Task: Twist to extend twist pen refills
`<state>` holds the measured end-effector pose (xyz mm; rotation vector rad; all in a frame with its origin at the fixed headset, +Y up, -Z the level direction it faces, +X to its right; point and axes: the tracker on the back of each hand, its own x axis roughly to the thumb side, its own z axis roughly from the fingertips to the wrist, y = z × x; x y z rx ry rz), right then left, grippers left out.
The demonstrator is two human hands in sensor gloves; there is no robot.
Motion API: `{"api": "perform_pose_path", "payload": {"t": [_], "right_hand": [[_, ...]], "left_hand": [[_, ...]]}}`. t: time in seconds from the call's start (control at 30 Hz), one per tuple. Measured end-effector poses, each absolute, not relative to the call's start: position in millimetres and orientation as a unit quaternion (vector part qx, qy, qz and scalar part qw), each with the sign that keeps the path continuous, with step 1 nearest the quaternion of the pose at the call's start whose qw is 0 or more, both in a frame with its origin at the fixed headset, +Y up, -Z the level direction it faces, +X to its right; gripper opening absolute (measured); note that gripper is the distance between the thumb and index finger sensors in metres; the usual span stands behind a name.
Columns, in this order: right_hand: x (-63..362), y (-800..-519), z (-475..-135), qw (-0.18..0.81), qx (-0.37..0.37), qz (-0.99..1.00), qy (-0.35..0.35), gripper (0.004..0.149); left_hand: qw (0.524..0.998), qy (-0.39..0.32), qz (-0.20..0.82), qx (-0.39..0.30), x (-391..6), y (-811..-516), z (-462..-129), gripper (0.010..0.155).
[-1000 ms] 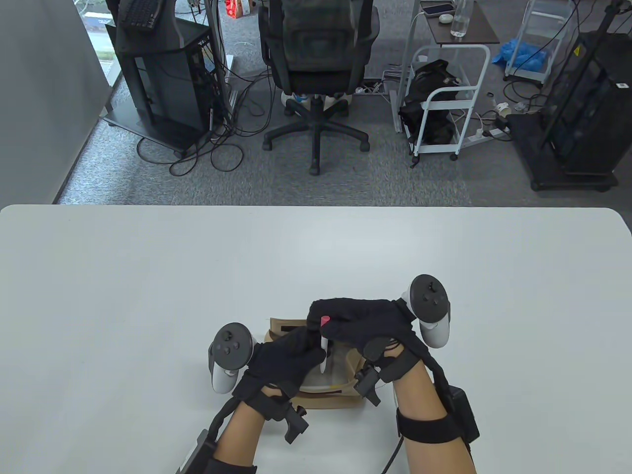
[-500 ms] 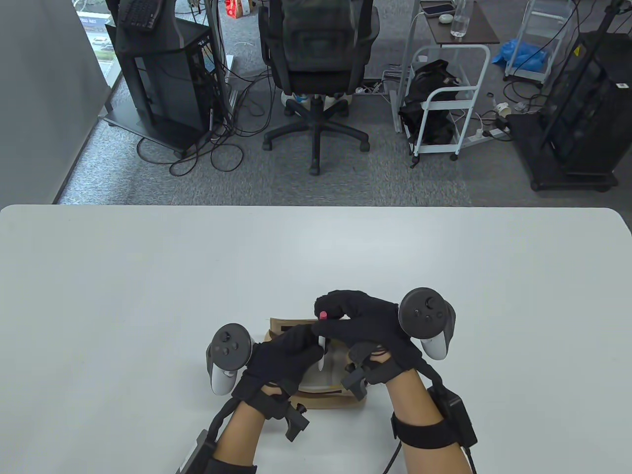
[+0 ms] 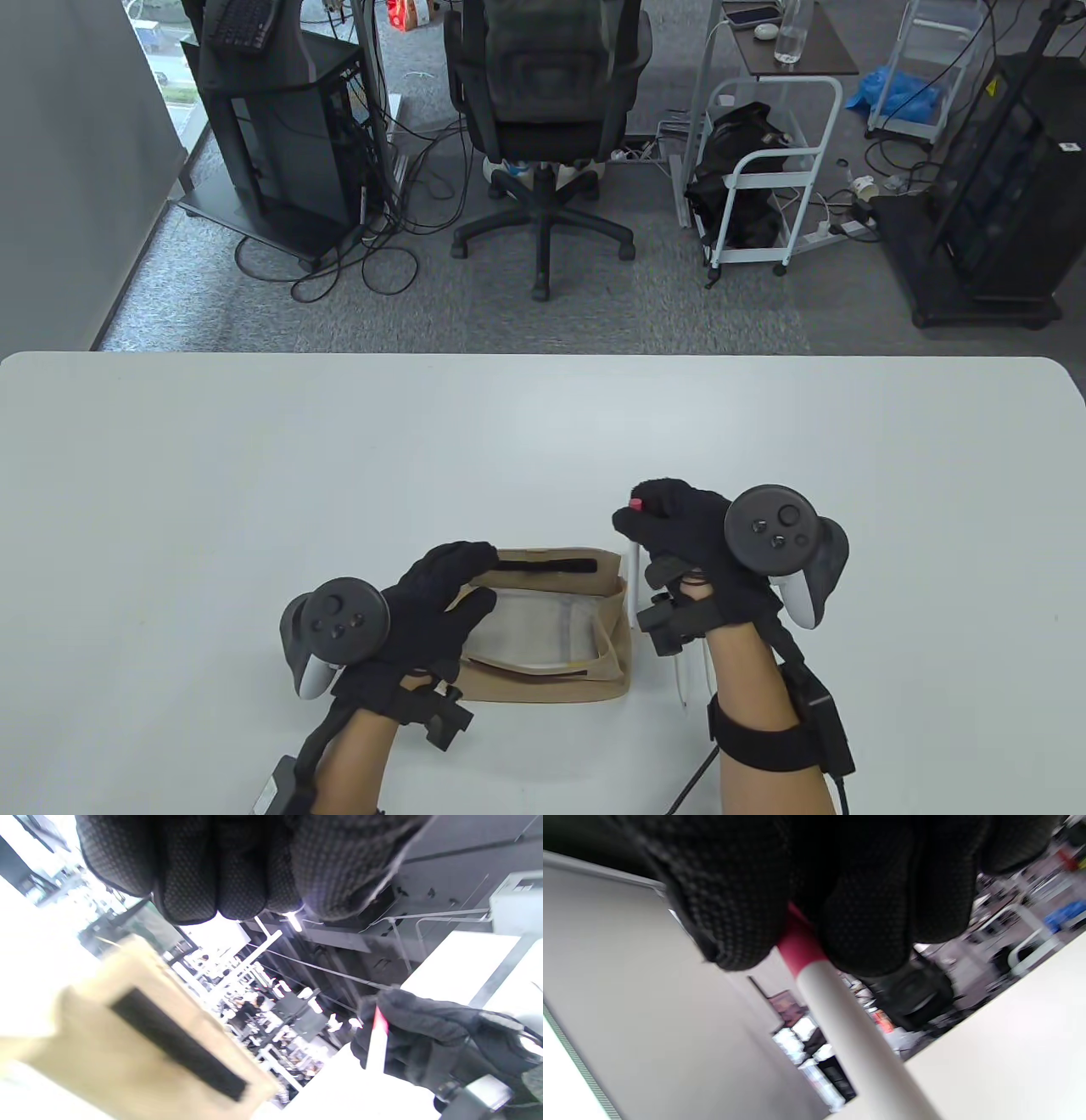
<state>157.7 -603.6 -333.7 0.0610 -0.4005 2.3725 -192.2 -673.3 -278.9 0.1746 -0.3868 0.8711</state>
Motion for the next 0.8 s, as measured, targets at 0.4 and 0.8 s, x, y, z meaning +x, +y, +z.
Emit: {"api": "perform_pose_path", "payload": {"t": [0.4, 0.8], "right_hand": [[201, -690, -376, 0.111, -0.195, 0.974, -0.010, 0.051], [209, -742, -388, 0.079, -0.221, 0.972, 0.012, 0.053]], "left_hand": [[0.904, -0.159, 0.385, 0.095, -212, -701, -273, 0.060], [0.907, -0.158, 0.382, 0.085, -212, -703, -274, 0.061]]}}
